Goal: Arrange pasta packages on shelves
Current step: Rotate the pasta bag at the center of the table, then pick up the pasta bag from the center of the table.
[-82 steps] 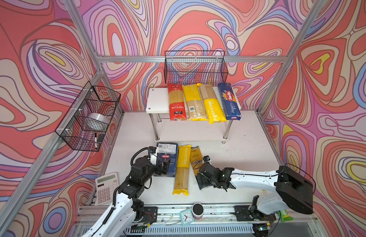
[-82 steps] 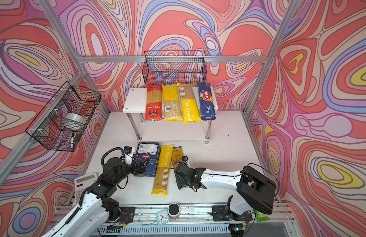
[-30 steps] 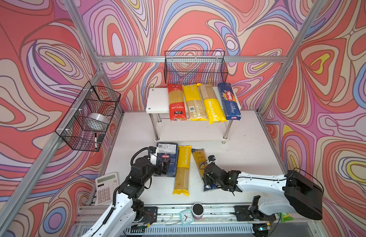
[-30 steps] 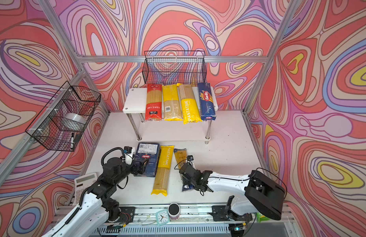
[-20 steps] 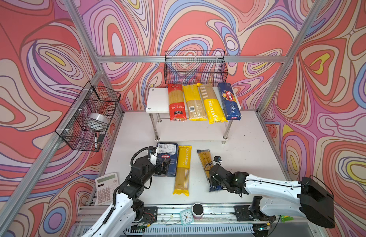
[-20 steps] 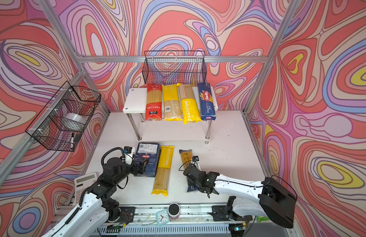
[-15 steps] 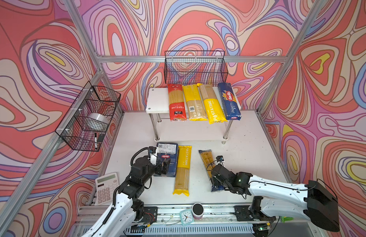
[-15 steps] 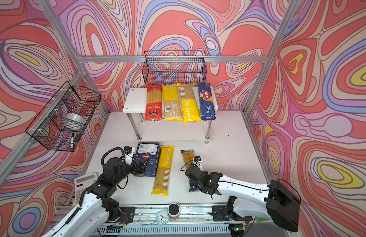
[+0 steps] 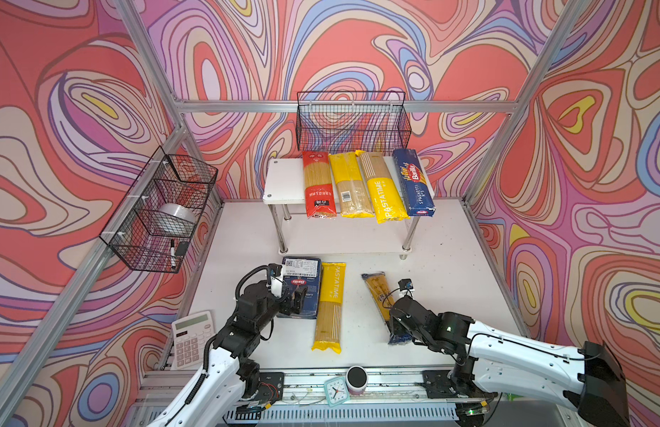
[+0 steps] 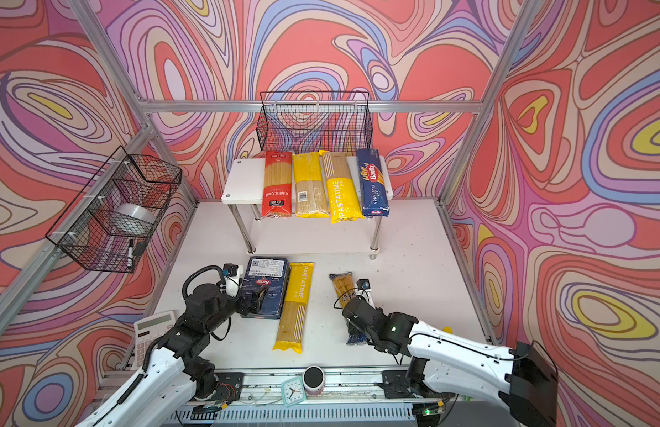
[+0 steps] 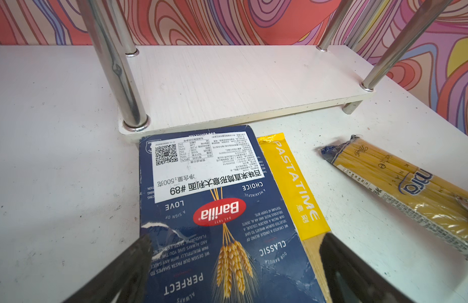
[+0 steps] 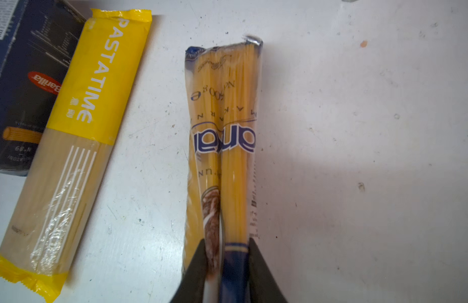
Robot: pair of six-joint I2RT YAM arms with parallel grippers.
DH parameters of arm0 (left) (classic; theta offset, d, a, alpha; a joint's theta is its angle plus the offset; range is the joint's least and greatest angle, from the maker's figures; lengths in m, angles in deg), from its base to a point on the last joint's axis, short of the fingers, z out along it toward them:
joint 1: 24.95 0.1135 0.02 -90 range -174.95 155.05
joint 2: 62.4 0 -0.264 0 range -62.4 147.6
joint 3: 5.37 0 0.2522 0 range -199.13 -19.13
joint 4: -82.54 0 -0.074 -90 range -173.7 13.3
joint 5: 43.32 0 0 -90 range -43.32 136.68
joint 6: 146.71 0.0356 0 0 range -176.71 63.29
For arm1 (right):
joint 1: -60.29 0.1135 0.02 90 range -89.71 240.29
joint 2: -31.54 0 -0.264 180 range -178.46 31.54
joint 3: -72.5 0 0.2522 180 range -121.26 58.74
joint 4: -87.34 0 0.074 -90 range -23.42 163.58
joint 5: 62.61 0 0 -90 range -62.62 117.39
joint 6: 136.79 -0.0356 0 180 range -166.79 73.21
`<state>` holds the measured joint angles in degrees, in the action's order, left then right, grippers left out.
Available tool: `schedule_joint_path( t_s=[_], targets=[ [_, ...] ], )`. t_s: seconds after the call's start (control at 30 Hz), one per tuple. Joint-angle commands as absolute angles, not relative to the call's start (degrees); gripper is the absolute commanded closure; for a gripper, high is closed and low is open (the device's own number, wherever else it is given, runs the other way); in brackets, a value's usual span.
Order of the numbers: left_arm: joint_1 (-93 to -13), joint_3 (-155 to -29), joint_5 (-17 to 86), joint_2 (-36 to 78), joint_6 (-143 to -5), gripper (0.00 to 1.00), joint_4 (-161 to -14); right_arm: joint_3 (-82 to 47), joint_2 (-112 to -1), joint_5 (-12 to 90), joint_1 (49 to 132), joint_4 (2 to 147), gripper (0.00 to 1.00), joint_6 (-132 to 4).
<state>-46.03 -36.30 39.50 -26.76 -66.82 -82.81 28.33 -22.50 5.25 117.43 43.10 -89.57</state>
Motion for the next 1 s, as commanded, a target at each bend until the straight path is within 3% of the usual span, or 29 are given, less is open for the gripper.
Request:
schedule_joint_path(
  t_s=[0.0, 0.2, 0.37, 0.43, 0.6, 0.67, 0.77, 0.97],
  targets=[
    [-46.4, -37.4, 40.2, -27.3, -66.6, 0.0, -82.1, 24.2, -20.8, 0.5, 117.5, 47.2, 0.93, -86.4],
    [-46.5, -37.4, 40.3, -27.2, -66.7, 0.0, -82.1, 22.5, -28.8, -1.1, 117.4, 46.2, 0.95, -87.1],
    [-46.5, -37.4, 40.3, -27.3, -66.7, 0.0, -82.1, 22.8, -34.7, 1.8, 117.0, 48.2, 0.86, -88.5],
    [-46.4, -37.4, 40.3, -27.4, -66.8, 0.0, -82.1, 22.3, -35.6, 2.8, 117.0, 47.8, 0.76, -88.5],
    [-46.4, -37.4, 40.3, -27.4, -66.8, 0.0, -82.1, 20.4, -35.8, 5.1, 117.0, 44.0, 0.22, -86.3],
    [-46.5, -37.4, 40.3, -27.4, -66.7, 0.0, -82.2, 19.9, -36.8, 5.9, 117.0, 41.5, 0.08, -86.4],
    [-46.4, -37.4, 40.4, -27.4, -66.8, 0.0, -82.1, 21.4, -37.4, 7.6, 117.0, 41.7, 0.02, -86.9],
    [-46.5, -37.4, 40.2, -27.3, -66.7, 0.0, -82.2, 24.4, -38.4, 8.2, 117.0, 44.1, 0.02, -87.3]
  ],
)
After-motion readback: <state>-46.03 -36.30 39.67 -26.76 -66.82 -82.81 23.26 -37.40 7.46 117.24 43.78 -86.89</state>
